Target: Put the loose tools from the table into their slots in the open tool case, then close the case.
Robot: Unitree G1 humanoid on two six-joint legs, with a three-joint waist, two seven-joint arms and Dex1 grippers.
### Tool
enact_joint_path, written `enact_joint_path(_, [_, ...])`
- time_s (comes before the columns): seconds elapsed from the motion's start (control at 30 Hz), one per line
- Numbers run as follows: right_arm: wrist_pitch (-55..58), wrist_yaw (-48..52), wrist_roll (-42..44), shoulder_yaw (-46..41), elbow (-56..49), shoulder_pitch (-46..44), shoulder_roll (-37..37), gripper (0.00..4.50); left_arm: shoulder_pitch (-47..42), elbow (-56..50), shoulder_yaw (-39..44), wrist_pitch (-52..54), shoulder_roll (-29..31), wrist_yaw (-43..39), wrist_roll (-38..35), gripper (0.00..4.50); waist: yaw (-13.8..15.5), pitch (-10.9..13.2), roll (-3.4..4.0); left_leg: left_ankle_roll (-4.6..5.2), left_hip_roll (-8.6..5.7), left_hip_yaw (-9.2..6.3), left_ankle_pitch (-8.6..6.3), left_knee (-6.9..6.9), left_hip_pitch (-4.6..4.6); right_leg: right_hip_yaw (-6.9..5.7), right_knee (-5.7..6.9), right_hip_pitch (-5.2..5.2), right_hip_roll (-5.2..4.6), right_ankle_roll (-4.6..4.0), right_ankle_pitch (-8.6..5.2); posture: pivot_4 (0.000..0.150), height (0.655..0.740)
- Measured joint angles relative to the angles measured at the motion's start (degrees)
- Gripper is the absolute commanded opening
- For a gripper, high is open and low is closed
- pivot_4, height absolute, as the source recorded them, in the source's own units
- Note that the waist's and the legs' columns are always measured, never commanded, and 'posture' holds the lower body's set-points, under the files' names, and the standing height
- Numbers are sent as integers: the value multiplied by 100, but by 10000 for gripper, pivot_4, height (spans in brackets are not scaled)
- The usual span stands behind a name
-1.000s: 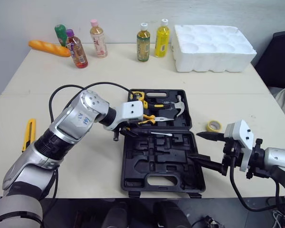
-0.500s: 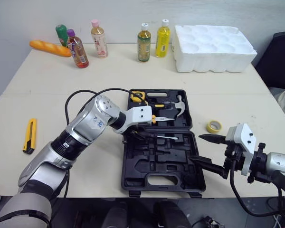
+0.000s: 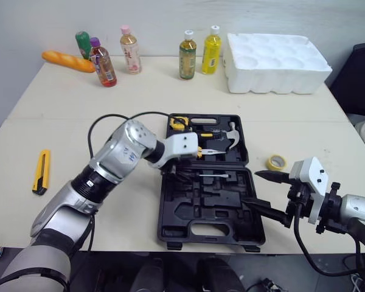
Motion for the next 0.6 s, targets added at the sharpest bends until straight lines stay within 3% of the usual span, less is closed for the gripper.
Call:
enact_joint_path(0.1, [-1, -5, 7, 3, -1, 2, 6, 45000, 96, -79, 540, -380, 116, -175, -330, 40559, -27, -1, 2, -3, 0, 0, 2, 12, -29, -1, 11, -29, 0, 0, 0, 1500, 7400])
enact_joint_path(0.2, [-3, -8, 7, 37, 0, -16, 18, 45000, 504, 104, 846, -1149, -50, -141, -462, 32400, -21, -2, 2, -3, 0, -1, 2, 17, -31, -3, 14, -28, -2, 0, 0, 1500, 7400])
enact_joint_path(0.43, [-4, -11, 11, 252, 30, -307, 59, 45000, 1378, 724, 1231, -2359, -813, -25, -891, 945, -20, -1, 2, -3, -1, -1, 2, 23, -40, -5, 14, -35, -2, 1, 1, 1500, 7400])
enact_joint_path(0.6, [-3, -11, 12, 320, 38, -371, 63, 45000, 1721, 1207, 1241, -2701, -966, 277, -712, 409, -37, -1, 1, -3, -1, -1, 2, 23, -41, -5, 18, -36, -2, 1, 1, 1500, 7400])
